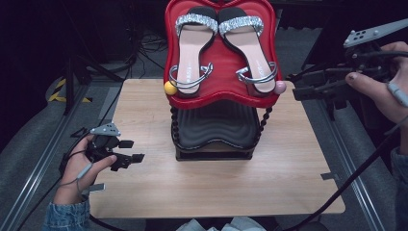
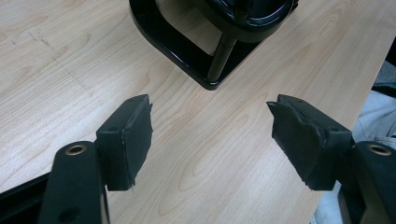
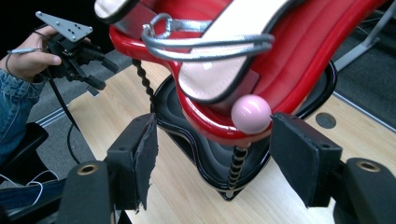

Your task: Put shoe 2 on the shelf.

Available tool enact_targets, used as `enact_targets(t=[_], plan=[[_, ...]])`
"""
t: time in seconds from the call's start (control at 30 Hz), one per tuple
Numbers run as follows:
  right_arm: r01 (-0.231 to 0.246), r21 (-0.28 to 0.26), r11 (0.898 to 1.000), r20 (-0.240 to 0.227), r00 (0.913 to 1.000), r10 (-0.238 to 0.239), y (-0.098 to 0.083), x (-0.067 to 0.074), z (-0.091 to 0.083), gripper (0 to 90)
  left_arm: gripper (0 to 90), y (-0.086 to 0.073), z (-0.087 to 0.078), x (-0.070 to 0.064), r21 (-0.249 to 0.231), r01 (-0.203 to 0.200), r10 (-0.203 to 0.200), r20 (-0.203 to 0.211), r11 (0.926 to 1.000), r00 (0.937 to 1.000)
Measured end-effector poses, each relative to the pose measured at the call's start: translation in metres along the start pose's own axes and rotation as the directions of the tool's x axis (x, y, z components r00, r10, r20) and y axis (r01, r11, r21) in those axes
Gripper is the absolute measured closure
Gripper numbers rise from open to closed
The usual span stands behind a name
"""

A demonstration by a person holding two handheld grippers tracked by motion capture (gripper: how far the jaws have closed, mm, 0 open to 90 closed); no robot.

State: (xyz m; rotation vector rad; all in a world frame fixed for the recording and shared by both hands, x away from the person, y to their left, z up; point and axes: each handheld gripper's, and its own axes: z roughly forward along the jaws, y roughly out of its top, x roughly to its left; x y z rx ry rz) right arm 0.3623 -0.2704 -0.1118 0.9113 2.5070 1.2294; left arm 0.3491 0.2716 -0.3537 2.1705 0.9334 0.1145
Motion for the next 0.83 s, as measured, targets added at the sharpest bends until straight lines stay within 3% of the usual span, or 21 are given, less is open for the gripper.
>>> enact_targets(t=[0.2,0.37,0.63,0.83], plan=[[0.034,0.013,0.999,-0.03,0.999,-0.033,-0.016,-0.006,0.009,33.2,29.3,0.0,0.0,0.001,-0.008,-0.004,0.004,-0.001,1.0,1.0],[0.027,0.032,0.999,-0.046,0.9986,-0.026,-0.039,-0.011,0.023,32.7,29.3,-0.001,-0.001,0.001,-0.01,-0.005,0.005,-0.002,0.9999,1.0],[0.007,0.1,0.995,-0.028,0.9996,-0.005,-0.088,-0.027,0.053,32.3,29.3,-0.001,-0.001,0.001,-0.012,-0.001,0.001,-0.007,0.9999,1.0],[-0.002,0.106,0.994,-0.013,0.9999,0.004,-0.102,-0.032,0.056,32.1,29.1,0.0,0.0,0.001,-0.011,0.003,-0.003,-0.006,0.9999,1.0]])
